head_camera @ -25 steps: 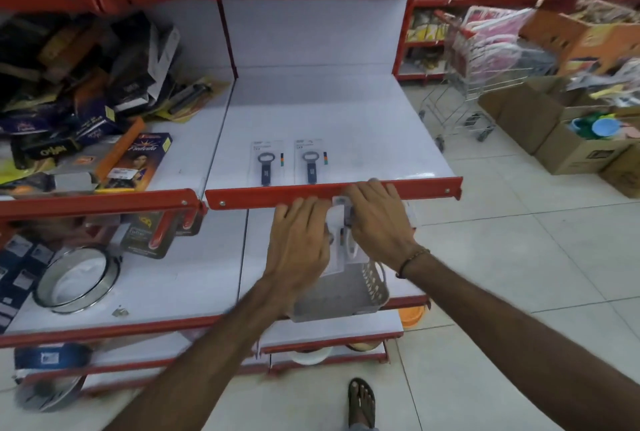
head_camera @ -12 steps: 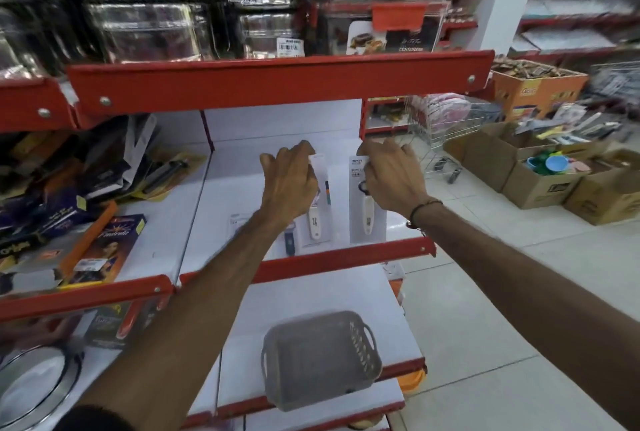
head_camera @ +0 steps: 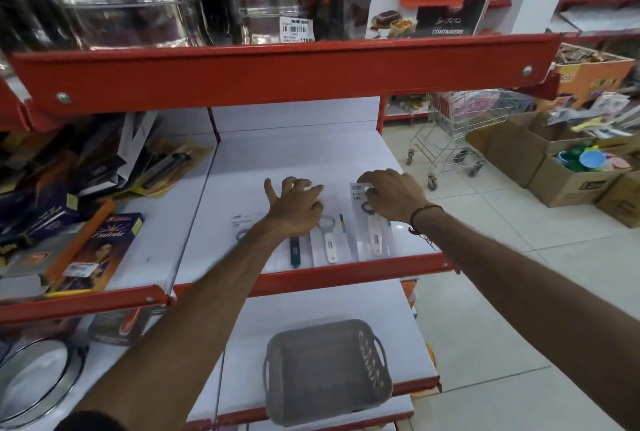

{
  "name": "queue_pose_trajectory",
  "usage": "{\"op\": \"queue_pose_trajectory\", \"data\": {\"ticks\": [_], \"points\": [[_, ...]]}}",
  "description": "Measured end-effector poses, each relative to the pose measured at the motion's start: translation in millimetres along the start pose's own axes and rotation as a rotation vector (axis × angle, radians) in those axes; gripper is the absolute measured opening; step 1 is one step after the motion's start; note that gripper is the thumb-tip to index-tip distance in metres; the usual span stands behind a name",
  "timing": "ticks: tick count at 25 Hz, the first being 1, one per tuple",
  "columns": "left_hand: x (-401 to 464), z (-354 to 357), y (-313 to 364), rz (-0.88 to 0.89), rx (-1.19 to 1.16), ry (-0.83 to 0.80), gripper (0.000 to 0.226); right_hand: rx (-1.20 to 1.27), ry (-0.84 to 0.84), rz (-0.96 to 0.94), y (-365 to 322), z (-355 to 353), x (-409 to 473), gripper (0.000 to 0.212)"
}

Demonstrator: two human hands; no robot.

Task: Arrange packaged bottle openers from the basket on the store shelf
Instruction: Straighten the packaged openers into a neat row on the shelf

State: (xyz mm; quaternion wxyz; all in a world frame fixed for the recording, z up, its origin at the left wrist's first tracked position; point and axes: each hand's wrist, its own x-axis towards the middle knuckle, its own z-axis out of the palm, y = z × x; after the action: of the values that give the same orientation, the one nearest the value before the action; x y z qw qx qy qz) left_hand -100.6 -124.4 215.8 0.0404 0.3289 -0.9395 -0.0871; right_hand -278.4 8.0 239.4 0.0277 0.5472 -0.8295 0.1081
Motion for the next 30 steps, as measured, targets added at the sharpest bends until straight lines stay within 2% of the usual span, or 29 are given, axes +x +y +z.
{"op": "queue_pose_trajectory", "data": {"ticks": [2, 5, 7, 9, 11, 13, 24, 28, 30], "points": [[-8.8, -15.0, -26.4, -0.041, -0.005, -0.098, 0.061, -0.029, -0.059, -0.005, -0.6, 4.9, 0.4, 0.051], [-29.9, -52.5, -71.0, -0.125, 0.035, -0.3, 0.077, 0.126, -0.15, -0.081, -23.8, 6.8, 4.3, 0.068], [-46.7, -66.8, -86.6, -0.141, 0.184, -0.469, 0.09, 0.225, -0.321, -0.154, -52.3, 8.2, 8.1, 0.085], [-60.7, -65.9, -90.5, -0.14, 0.231, -0.561, 0.099, 0.174, -0.477, -0.217, -79.2, 13.5, 11.5, 0.099], [-69.1, -59.5, -89.0, -0.134, 0.199, -0.561, 0.099, 0.075, -0.554, -0.243, -93.8, 19.9, 13.9, 0.102], [-75.5, -58.2, -89.1, -0.134, 0.142, -0.528, 0.096, 0.057, -0.584, -0.264, -100.7, 22.9, 14.2, 0.096], [-69.0, -53.7, -89.9, -0.201, -0.03, -0.549, 0.101, 0.089, -0.578, -0.301, -119.4, 25.7, 17.3, 0.092], [-64.0, -49.6, -85.7, -0.214, -0.111, -0.526, 0.095, 0.082, -0.583, -0.292, -120.9, 25.7, 18.5, 0.093], [-62.1, -46.9, -81.7, -0.192, -0.108, -0.541, 0.101, 0.083, -0.58, -0.286, -120.8, 26.0, 18.7, 0.093]]}}
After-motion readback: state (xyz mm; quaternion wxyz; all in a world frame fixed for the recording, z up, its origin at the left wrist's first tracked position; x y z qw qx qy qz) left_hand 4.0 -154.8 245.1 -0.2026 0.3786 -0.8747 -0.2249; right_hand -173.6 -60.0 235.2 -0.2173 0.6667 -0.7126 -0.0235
